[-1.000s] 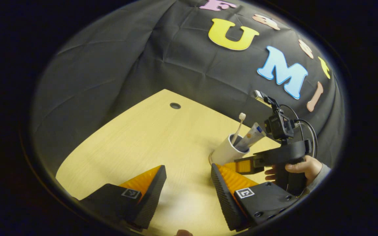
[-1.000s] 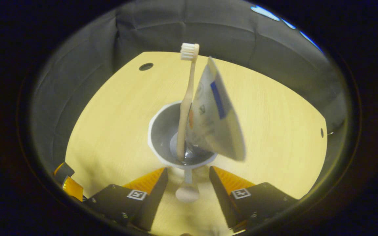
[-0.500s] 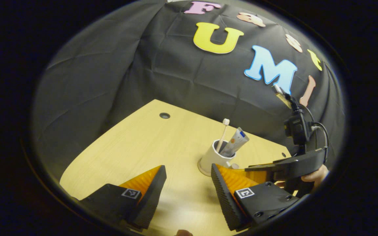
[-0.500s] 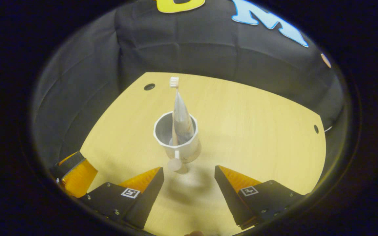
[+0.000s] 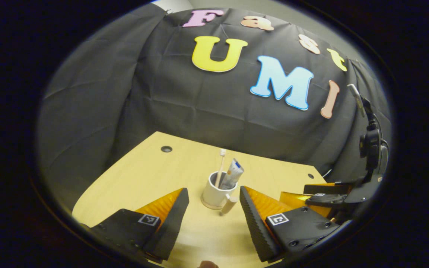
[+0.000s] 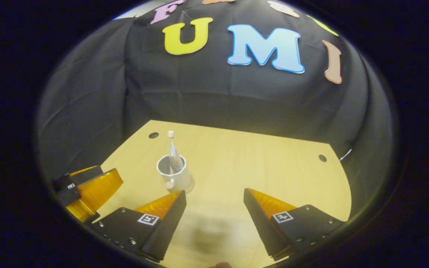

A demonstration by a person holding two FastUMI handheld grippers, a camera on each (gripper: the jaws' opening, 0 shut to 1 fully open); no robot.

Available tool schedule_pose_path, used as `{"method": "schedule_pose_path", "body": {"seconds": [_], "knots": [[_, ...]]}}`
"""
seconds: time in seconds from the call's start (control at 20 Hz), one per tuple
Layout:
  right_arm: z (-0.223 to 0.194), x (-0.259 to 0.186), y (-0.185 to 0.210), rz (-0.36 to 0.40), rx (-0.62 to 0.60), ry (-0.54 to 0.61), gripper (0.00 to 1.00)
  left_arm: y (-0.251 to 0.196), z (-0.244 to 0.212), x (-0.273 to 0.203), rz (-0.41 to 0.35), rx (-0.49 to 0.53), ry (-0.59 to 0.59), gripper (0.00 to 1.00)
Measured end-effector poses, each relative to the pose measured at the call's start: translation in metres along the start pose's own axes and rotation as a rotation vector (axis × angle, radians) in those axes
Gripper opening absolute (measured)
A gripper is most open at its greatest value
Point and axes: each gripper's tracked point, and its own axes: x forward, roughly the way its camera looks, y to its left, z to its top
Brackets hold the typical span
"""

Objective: Put the toothbrush and toothpaste on the desktop into the cup, then pick up the cup and place it on the coaster on the desktop.

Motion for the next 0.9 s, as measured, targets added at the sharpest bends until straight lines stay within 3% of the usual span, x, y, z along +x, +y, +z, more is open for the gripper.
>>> {"method": "schedule_pose_path", "body": {"seconds": [0.55, 0.9], "knots": [[0.043, -0.088, -0.061, -0.127, 0.034, -0.362, 0.94, -0.079, 0.035, -0.019, -0.057, 0.107, -0.163, 0.89], [0.055, -0.121, -0.092, -0.179, 0.024, -0.482, 0.94, -0.11, 0.061, -0.048, -0.057, 0.128, -0.319, 0.89]]}}
